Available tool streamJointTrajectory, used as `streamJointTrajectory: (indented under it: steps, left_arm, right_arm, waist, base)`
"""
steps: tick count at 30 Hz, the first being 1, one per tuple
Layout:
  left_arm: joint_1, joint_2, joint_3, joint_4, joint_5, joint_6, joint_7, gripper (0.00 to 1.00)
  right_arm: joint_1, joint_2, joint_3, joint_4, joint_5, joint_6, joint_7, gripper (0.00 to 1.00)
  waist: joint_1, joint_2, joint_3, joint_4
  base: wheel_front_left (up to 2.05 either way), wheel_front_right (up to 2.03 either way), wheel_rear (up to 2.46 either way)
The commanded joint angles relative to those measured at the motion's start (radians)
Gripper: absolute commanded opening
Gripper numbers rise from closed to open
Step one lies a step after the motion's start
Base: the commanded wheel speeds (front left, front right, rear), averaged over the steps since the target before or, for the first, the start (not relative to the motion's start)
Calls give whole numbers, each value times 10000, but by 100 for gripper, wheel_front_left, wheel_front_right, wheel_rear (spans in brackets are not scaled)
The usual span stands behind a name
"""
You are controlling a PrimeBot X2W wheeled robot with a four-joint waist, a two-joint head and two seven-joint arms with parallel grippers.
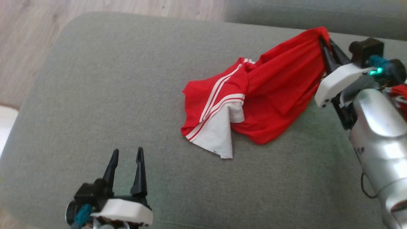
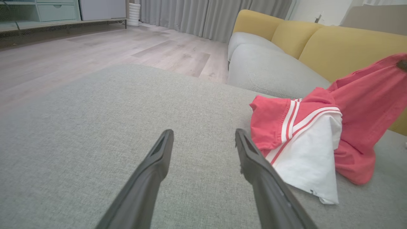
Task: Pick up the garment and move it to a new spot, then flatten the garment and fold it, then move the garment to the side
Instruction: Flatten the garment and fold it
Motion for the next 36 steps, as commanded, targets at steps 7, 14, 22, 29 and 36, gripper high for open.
streamJointTrajectory:
  steps: [7, 14, 22, 29, 36]
  left_arm:
    - [468, 519, 454, -582, -87, 265, 191, 100]
    - [695, 657, 407, -825, -129, 346, 337, 100]
    - [710, 689, 337, -909, -127, 385, 411, 100]
    - [724, 692, 332, -849, -178, 396, 394, 100]
    - [704, 657, 314, -808, -219, 398, 352, 100]
  right_arm:
    - [2766, -518, 1604, -3011, 856, 65, 194, 0]
    - [5787, -1162, 2040, -5632, 1067, 65, 1130, 0]
    - [7014, -1005, 1550, -6454, -206, 65, 1198, 65]
    - [8067, -581, 599, -6724, -528, 65, 1370, 100]
    - [8391, -411, -516, -7498, -39, 65, 1568, 100]
  waist:
    - [1, -1, -917, -1185]
    - [1, -1, -1112, -1994]
    - [1, -1, -1114, -2249]
    - [1, -1, -1151, -2228]
    - [1, -1, -1181, -2102]
  base:
    - [0, 0, 0]
    - [0, 0, 0]
    - [0, 0, 0]
    - [0, 0, 0]
    - [0, 0, 0]
